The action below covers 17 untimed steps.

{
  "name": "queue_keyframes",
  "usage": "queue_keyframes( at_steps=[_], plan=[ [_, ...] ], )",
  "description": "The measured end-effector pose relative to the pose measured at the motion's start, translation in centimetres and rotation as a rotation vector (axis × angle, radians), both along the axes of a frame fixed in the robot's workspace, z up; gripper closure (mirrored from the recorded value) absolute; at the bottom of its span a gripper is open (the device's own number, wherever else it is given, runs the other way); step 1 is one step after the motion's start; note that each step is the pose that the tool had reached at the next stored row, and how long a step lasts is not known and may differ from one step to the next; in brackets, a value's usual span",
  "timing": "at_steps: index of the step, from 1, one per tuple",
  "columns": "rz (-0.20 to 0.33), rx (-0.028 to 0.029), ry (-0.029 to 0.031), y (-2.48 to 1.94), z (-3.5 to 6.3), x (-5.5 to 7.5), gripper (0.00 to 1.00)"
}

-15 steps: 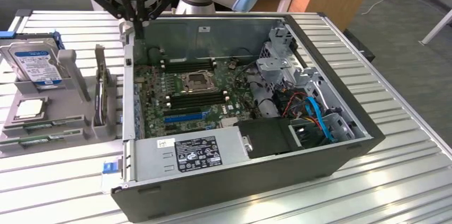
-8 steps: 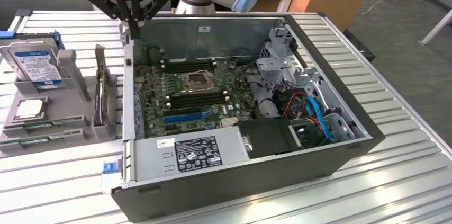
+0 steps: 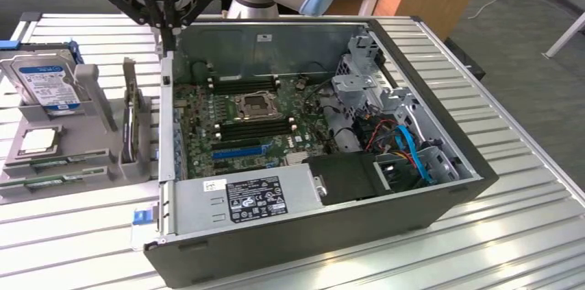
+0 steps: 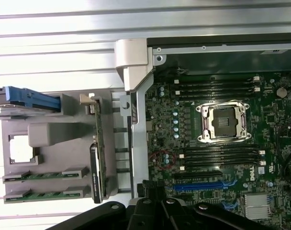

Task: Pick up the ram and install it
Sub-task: 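Reach for the ram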

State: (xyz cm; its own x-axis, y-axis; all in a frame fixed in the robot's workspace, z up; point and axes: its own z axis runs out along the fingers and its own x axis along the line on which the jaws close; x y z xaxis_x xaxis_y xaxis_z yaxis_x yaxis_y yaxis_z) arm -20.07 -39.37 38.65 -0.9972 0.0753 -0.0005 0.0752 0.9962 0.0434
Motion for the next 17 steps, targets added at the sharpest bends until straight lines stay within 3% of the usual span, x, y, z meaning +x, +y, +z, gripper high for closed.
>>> queue_keyframes(
  at_steps=[17],
  plan=[
    [0.000, 0.0000, 0.0080, 0.29, -0.21, -1.4, 0.90]
  ],
)
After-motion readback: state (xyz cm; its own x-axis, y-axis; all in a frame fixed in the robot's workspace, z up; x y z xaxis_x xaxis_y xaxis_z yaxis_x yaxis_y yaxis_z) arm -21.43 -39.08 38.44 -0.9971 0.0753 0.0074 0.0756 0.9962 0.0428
